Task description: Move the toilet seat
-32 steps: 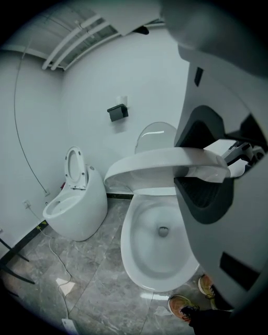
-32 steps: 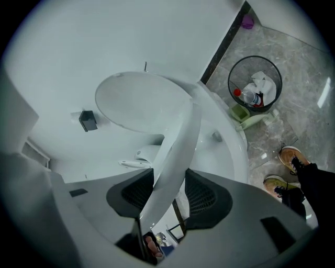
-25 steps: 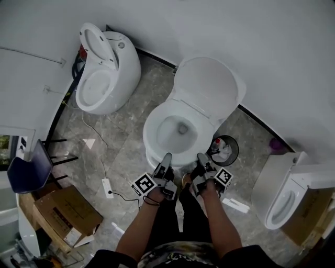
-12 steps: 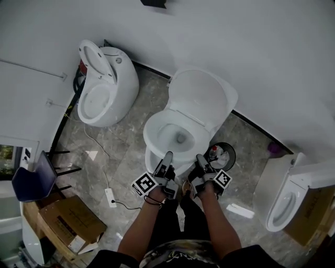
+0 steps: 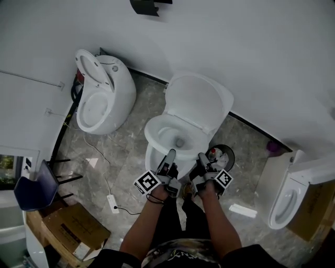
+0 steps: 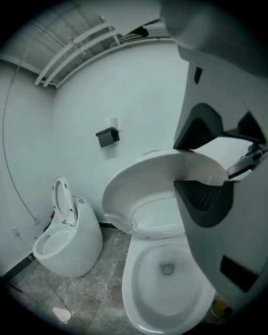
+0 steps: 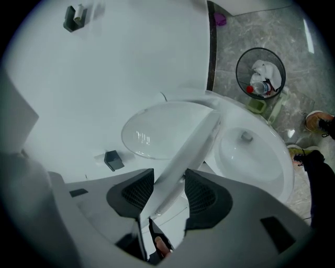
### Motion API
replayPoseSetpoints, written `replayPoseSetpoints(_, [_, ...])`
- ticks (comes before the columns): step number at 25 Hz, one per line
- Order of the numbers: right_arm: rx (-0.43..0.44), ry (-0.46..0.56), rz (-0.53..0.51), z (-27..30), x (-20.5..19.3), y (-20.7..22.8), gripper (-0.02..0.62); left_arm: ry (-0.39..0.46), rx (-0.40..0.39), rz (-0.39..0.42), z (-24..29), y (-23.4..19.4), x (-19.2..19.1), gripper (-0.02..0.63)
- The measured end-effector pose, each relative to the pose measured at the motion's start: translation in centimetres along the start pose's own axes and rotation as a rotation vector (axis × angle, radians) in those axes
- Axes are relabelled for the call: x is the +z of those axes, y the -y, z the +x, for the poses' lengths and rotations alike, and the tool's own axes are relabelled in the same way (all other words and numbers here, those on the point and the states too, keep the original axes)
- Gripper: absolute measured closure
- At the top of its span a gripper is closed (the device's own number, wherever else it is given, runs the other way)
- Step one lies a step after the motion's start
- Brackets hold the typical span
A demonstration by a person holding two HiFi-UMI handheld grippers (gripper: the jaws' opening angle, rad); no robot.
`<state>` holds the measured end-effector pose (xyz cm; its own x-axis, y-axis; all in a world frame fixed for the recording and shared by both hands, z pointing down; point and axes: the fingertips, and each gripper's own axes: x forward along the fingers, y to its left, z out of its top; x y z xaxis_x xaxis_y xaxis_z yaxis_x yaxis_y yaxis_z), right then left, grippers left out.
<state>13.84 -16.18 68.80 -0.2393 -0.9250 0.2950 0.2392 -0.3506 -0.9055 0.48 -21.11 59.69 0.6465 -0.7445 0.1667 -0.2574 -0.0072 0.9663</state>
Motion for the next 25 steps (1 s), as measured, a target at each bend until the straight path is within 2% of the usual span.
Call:
replayPoseSetpoints(2, [0.012, 0.024, -0.001, 0.1, 0.1, -0.4, 0.419, -0.014, -0.035, -0.029, 0.6, 0.8, 0.0, 0.405])
replayPoseSetpoints(5, [0.036, 0.068, -0.006, 0.5, 0.8, -1.4, 0.419, -0.051, -0.059, -0.010, 1.8, 1.6, 0.3, 0.405])
replayPoseSetpoints(8, [0.080, 0.117, -0.015, 0.8, 1.1, -2.3, 0.420, -0.073, -0.093, -0.048, 2.9, 2.4, 0.5, 0.403])
replayPoseSetpoints(10, [0.108, 0.160, -0.006, 1.0, 1.5, -2.7, 0.420, -0.094, -0.106, -0.029, 3.6, 2.5, 0.8, 0.405])
replayPoseSetpoints(14, [0.140, 0.248, 0.022, 1.3, 2.1, -3.3, 0.430, -0.121, -0.133, -0.088, 4.7, 3.2, 0.9, 0.405])
replayPoseSetpoints(20, [0.155, 0.335, 0.012, 2.7, 3.3, -4.8, 0.426, -0.192, -0.186, -0.041, 7.3, 3.9, 1.9, 0.413])
replayPoseSetpoints(23, [0.153, 0.390, 0.020, 2.9, 3.9, -5.2, 0.423, -0.227, -0.196, -0.025, 8.1, 4.2, 2.3, 0.445])
replayPoseSetpoints(25, [0.155, 0.418, 0.024, 3.1, 4.2, -5.5, 0.419, -0.254, -0.227, 0.022, 8.9, 4.8, 2.7, 0.445])
